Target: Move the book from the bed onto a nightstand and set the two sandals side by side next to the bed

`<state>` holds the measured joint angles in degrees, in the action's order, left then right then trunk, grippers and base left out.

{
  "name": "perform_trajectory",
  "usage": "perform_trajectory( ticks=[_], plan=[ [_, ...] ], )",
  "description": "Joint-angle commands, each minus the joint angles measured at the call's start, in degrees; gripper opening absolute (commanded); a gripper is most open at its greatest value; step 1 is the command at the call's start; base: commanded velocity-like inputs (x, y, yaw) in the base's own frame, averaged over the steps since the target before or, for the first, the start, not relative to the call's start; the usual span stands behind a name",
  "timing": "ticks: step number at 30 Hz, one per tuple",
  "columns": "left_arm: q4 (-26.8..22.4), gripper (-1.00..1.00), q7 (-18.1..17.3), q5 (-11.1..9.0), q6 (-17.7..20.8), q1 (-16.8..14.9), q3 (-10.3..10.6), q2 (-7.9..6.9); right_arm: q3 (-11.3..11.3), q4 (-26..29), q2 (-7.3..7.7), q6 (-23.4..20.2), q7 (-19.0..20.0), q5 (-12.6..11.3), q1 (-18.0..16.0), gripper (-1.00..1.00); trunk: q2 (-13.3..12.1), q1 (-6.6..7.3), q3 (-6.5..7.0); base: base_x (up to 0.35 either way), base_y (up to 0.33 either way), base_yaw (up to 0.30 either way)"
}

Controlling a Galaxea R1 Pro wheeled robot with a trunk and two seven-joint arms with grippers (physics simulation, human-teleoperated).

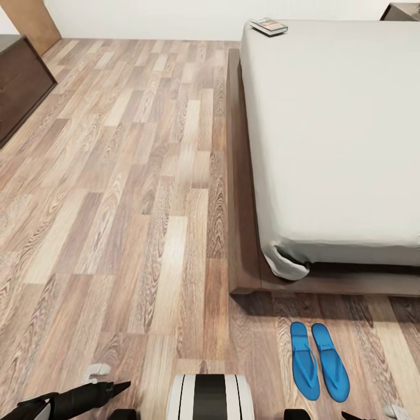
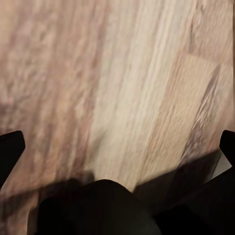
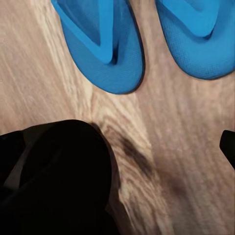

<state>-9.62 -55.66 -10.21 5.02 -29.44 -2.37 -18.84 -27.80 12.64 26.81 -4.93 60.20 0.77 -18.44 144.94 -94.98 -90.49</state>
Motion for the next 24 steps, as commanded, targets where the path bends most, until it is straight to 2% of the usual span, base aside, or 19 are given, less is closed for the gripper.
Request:
perform_trajectory(
  ticks=[1,5,15,19,24],
  plan=[
    [0.00,1.00,-0.22,-0.09,0.53,-0.03,-0.21,0.01,-0.34,0.00,-0.03,-0.50,0.25,0.09,-0.02,1.00,0.00,0.03,0.20,0.000,0.000,0.000],
    [0.08,1.00,-0.18,-0.07,0.52,-0.01,-0.19,0.03,-0.33,-0.03,-0.08,-0.44,0.17,0.10,-0.02,1.00,-0.06,0.13,1.09,0.000,0.000,0.000],
    [0.18,1.00,1.97,0.01,0.53,0.00,-0.18,1.41,-0.33,-0.07,-0.18,-0.44,0.01,0.18,-0.02,1.00,-0.19,0.39,3.30,0.000,0.000,0.000],
    [0.22,1.00,4.98,0.01,0.53,0.00,-0.16,2.47,-0.33,-0.07,-0.18,-0.44,0.01,0.19,-0.02,1.00,-0.24,0.50,4.19,0.000,0.000,0.000],
    [0.28,1.00,6.54,0.01,0.52,0.00,-0.17,3.30,-0.33,-0.06,-0.18,-0.44,0.07,0.19,-0.02,1.00,-0.31,0.62,5.29,0.000,0.000,0.000]
  ],
)
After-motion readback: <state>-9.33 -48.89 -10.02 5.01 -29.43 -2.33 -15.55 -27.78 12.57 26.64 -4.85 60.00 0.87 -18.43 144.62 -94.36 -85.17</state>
